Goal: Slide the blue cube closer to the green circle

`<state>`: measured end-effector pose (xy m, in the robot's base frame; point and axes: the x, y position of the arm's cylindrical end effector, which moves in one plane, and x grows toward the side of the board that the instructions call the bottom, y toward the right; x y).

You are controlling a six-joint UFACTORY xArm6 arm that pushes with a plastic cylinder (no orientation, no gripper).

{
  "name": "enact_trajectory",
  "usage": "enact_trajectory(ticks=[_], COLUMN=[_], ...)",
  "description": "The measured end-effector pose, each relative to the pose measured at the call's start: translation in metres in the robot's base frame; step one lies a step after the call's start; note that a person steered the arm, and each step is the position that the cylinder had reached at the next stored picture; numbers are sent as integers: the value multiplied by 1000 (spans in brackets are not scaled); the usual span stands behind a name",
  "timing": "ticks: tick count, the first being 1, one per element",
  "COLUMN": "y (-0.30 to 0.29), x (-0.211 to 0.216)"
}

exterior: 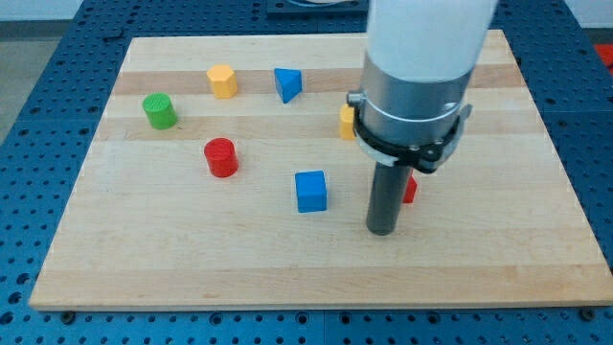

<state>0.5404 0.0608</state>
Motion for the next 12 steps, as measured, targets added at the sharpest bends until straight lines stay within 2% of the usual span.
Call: enact_trajectory(ticks=[3,6,11,12], y=[-42,-47,-85,-99], x=[-9,-73,-3,-14])
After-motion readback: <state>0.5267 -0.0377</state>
